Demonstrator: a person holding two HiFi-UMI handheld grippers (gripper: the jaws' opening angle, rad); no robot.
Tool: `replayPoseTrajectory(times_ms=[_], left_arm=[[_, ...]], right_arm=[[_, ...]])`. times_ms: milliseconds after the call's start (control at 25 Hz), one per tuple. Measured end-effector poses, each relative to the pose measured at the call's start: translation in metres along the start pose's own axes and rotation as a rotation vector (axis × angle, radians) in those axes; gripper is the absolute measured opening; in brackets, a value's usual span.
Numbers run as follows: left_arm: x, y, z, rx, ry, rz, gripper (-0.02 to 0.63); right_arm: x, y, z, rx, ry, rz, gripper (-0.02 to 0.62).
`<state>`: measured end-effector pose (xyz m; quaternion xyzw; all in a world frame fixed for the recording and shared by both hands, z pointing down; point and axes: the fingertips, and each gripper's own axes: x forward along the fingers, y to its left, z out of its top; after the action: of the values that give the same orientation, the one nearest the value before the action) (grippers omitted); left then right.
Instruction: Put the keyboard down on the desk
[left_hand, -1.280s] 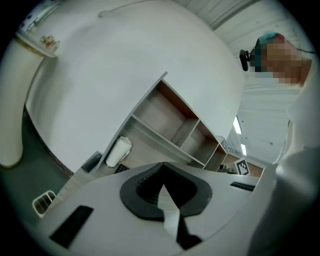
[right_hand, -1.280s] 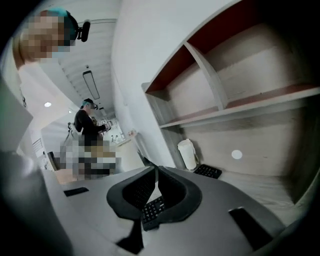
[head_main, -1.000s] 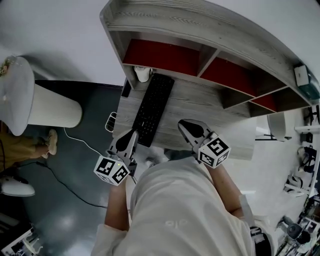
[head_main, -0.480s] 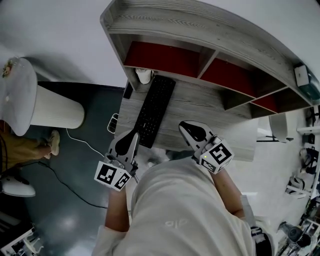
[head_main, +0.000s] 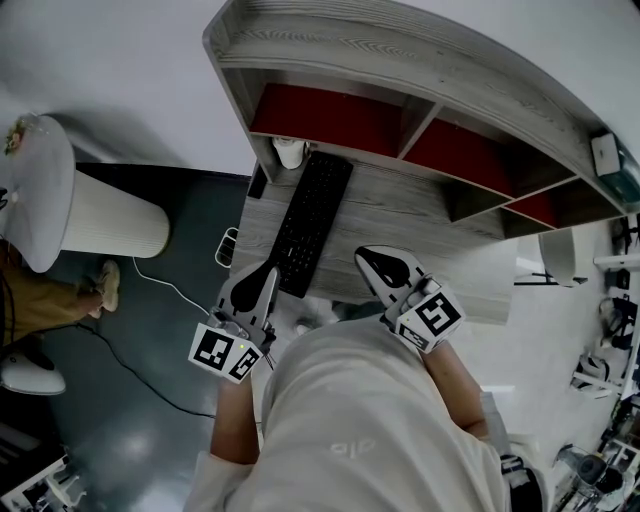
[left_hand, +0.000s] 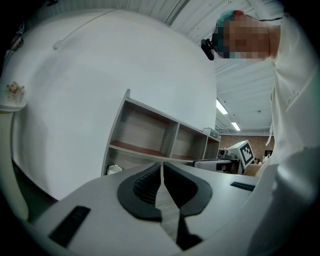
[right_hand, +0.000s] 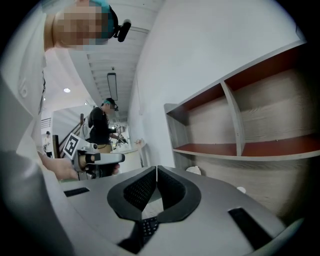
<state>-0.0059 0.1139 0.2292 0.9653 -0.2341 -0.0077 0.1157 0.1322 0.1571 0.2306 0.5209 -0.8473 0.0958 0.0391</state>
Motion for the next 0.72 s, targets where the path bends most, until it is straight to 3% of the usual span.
replayPoseTrajectory(times_ms=[720], left_arm=[[-0.005,0.011,-0.007,-0.054,0.012,0.024,0.018]], right_arm=[[0.007,-0.003,-0.002,0.017,0.011,-0.019,0.035]])
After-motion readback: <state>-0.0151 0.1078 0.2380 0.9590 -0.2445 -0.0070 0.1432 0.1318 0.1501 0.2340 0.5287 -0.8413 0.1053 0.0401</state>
